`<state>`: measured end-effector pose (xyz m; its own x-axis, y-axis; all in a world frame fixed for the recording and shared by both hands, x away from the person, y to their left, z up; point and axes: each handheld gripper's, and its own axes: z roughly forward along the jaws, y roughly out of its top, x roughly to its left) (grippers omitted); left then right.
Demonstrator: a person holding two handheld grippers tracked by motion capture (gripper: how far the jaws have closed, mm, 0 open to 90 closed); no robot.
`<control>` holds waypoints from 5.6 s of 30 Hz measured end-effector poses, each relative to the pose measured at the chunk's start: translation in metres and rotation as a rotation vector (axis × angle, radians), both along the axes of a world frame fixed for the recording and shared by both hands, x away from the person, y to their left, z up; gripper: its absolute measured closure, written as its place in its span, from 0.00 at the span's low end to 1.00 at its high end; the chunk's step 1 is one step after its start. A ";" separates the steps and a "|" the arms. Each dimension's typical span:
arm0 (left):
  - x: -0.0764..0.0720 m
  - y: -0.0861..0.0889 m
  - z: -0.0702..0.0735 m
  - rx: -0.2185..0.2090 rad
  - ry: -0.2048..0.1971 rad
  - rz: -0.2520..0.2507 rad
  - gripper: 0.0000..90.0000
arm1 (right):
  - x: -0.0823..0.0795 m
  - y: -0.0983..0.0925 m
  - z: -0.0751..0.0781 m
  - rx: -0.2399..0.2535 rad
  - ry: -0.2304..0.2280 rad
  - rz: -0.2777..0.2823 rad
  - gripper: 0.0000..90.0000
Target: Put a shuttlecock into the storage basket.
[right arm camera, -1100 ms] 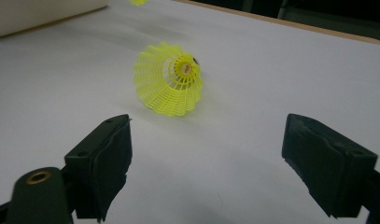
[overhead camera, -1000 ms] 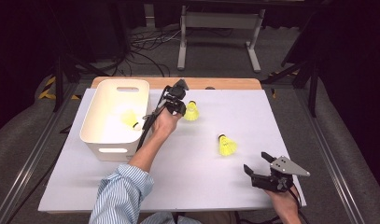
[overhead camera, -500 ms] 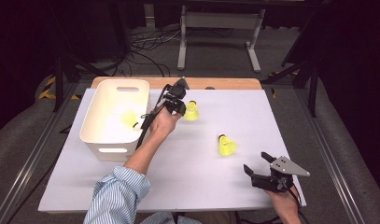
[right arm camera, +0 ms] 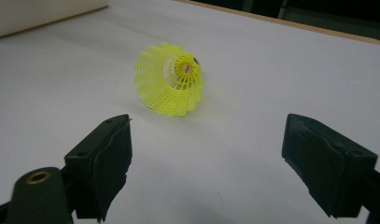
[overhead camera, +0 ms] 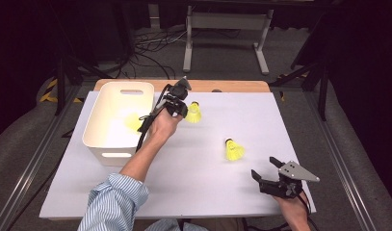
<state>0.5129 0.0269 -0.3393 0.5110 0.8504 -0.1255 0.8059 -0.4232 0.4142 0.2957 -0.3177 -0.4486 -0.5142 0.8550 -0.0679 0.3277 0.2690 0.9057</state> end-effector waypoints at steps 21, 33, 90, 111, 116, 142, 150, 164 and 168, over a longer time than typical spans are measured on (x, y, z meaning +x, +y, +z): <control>-0.003 0.009 0.006 0.006 0.012 -0.018 0.99 | 0.000 0.000 0.000 -0.001 0.002 -0.001 0.18; -0.004 0.017 0.009 0.006 0.016 -0.015 0.99 | 0.000 0.000 0.000 -0.003 0.004 -0.001 0.18; -0.013 0.041 0.029 -0.001 0.015 -0.019 0.99 | 0.000 0.001 0.000 -0.005 0.005 -0.002 0.18; -0.016 0.055 0.041 0.001 0.012 -0.008 0.99 | 0.000 0.001 0.000 -0.004 0.004 -0.002 0.18; -0.017 0.058 0.042 -0.001 0.017 -0.006 0.99 | 0.000 0.001 0.000 -0.005 0.004 -0.002 0.18; -0.019 0.074 0.052 -0.020 0.002 0.016 0.99 | 0.000 0.001 0.000 -0.006 0.004 -0.002 0.18; -0.020 0.079 0.054 -0.023 -0.006 0.026 0.99 | 0.000 0.001 0.000 -0.005 0.005 -0.002 0.18; -0.020 0.087 0.059 -0.029 -0.014 0.037 0.99 | 0.000 0.001 0.000 -0.006 0.005 -0.001 0.18; -0.021 0.089 0.059 -0.030 -0.015 0.044 0.99 | 0.000 0.001 0.000 -0.006 0.006 -0.001 0.18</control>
